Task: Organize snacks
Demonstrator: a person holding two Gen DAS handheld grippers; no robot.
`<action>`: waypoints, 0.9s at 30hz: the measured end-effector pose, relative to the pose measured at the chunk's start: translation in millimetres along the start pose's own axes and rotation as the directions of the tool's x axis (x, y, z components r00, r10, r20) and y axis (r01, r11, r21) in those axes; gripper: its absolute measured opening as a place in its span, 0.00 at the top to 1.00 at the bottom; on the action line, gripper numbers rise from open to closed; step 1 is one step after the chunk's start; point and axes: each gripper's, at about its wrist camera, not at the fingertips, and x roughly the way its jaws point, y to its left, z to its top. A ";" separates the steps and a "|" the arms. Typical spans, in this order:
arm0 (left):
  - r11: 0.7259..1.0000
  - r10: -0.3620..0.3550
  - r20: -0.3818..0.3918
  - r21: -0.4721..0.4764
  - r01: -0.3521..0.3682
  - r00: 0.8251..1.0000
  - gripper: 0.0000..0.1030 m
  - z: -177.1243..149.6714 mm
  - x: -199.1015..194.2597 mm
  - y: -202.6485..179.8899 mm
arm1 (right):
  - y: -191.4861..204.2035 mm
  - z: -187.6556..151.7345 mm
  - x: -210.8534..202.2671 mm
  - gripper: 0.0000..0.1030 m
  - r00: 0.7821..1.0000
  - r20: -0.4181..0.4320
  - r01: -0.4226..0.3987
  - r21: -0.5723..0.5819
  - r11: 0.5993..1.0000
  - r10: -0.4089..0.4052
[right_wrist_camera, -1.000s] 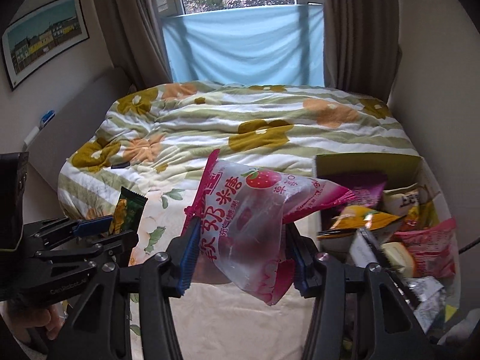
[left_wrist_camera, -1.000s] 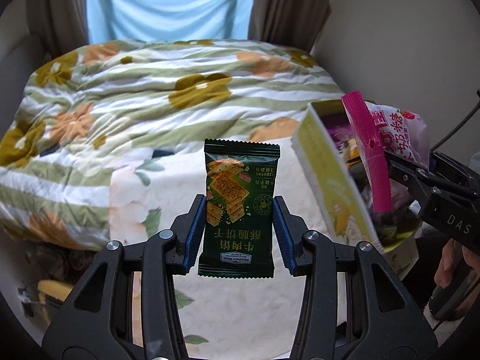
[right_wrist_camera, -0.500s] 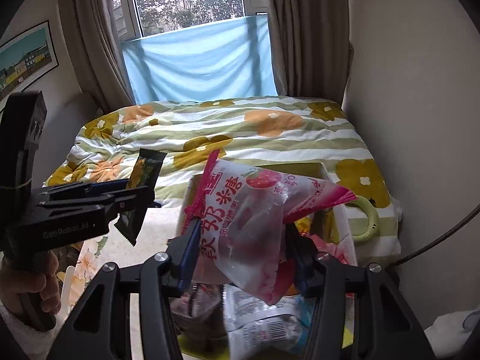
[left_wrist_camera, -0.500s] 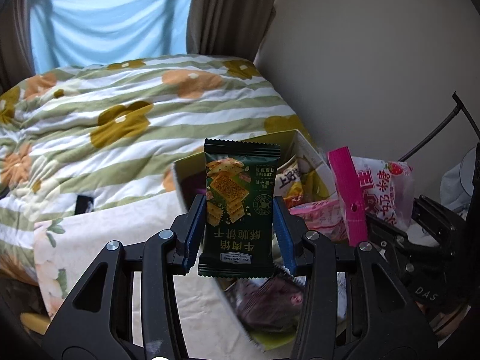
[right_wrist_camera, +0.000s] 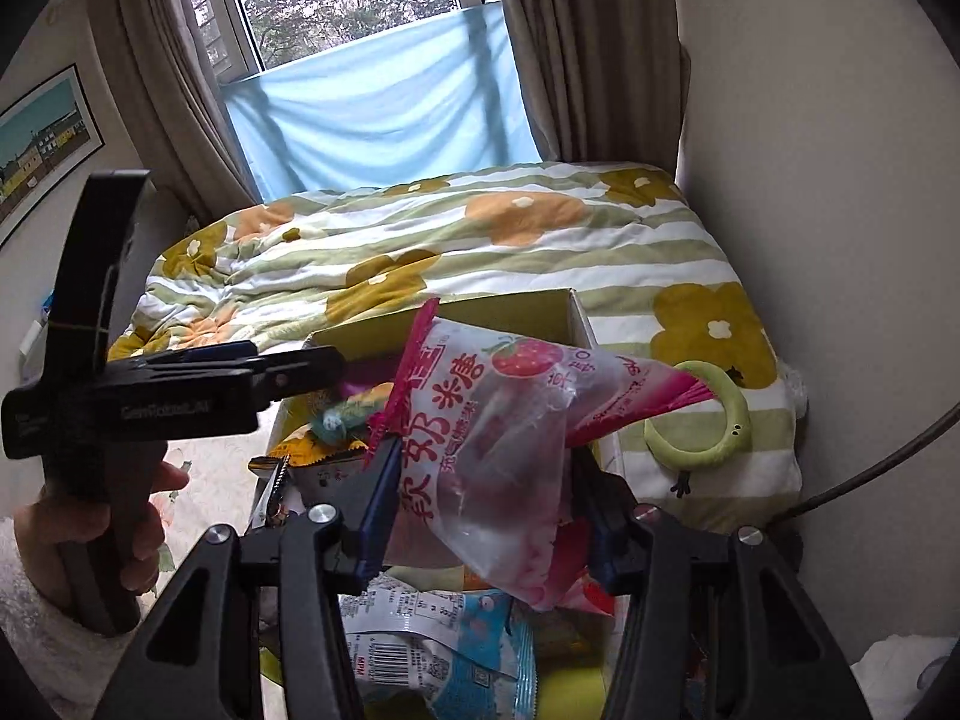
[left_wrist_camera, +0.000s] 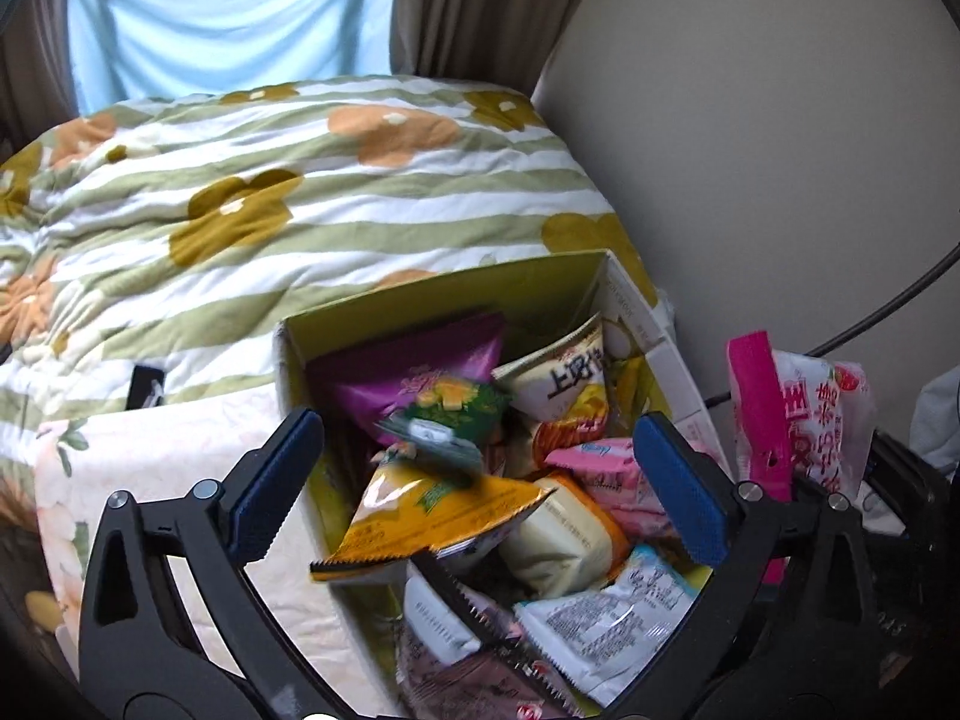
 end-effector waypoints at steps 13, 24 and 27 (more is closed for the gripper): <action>0.994 0.108 0.075 -0.010 -0.108 0.991 0.01 -47.7 -53.2 15.3 | 8.1 20.4 29.2 0.51 0.994 -0.059 -0.097 -0.064 0.993 0.094; 0.980 0.199 0.076 -0.044 -0.196 0.977 0.01 -73.4 -76.1 35.5 | 12.1 35.2 41.5 0.02 0.994 -0.060 -0.095 -0.060 0.994 0.092; 0.981 0.190 0.080 -0.049 -0.187 0.978 0.01 -83.1 -84.1 38.5 | 14.9 22.1 35.3 0.02 0.996 -0.063 -0.070 -0.056 0.996 0.067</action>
